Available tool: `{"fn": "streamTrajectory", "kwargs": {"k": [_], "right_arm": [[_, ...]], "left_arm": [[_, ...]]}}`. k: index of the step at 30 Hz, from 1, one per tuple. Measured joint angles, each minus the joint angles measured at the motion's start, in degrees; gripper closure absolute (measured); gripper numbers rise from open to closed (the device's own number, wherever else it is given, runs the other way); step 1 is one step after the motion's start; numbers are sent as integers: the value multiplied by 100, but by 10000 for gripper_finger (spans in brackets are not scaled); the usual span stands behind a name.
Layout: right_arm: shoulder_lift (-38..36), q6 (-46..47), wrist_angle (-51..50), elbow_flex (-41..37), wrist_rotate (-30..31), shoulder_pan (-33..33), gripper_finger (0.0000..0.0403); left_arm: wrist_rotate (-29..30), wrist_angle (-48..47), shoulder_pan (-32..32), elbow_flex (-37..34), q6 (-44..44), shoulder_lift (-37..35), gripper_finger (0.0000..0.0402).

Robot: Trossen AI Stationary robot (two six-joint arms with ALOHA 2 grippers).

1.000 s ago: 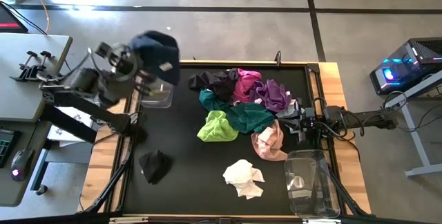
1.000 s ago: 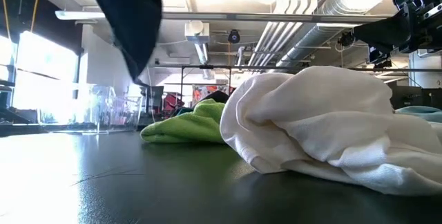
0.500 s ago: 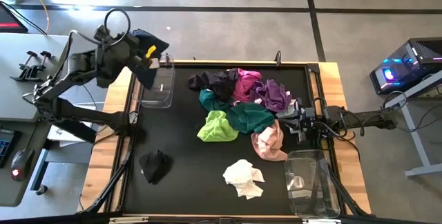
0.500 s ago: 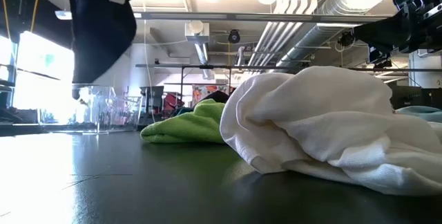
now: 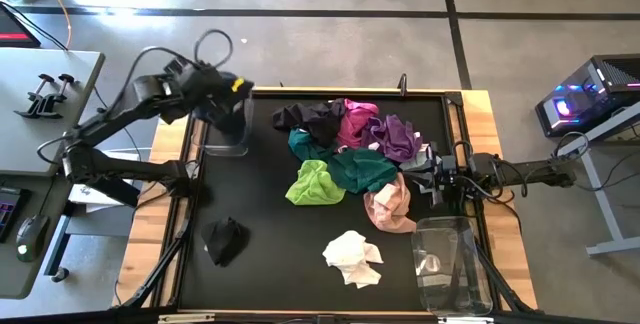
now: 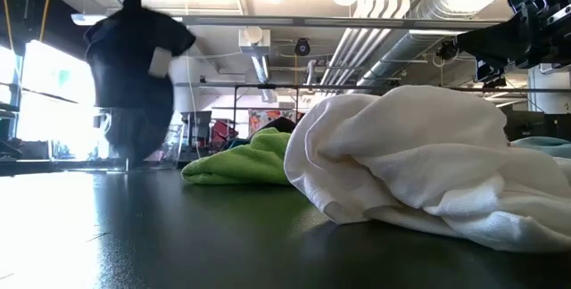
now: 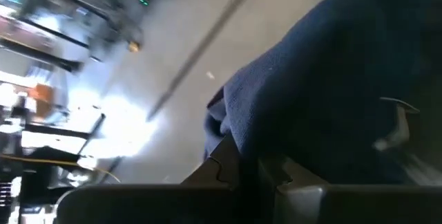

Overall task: Sort towels by color in basket
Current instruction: Put the dark blue towel into the top transparent bin

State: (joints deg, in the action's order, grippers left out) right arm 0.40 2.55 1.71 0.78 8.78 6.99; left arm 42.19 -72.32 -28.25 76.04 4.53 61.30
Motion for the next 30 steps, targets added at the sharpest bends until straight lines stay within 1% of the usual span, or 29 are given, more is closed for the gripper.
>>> {"fn": "streamTrajectory", "kwargs": {"k": [2,7,9,13,17,21,25,30], "right_arm": [[0,1,0,-1,0,0,394],[0,0,-1,-1,0,-1,394],[0,0,-2,-2,0,2,394],[0,0,-2,0,0,2,394],[0,0,-1,-1,0,2,394],[0,0,-2,0,0,0,394],[0,0,-1,-1,1,2,394],[0,0,0,0,0,2,394]], "left_arm": [[-318,-177,2,-177,-182,-3,401],[-1637,-881,7,-266,-783,-9,401],[-1884,-963,20,-266,-876,-11,401],[-1820,-805,-122,-263,-776,36,401],[-1788,-604,-501,-263,-694,302,401],[-1754,-533,-1031,-263,-591,783,401],[-1617,-222,-1518,-263,-497,1299,401],[-1609,86,-1949,-263,-388,1897,395]]}}
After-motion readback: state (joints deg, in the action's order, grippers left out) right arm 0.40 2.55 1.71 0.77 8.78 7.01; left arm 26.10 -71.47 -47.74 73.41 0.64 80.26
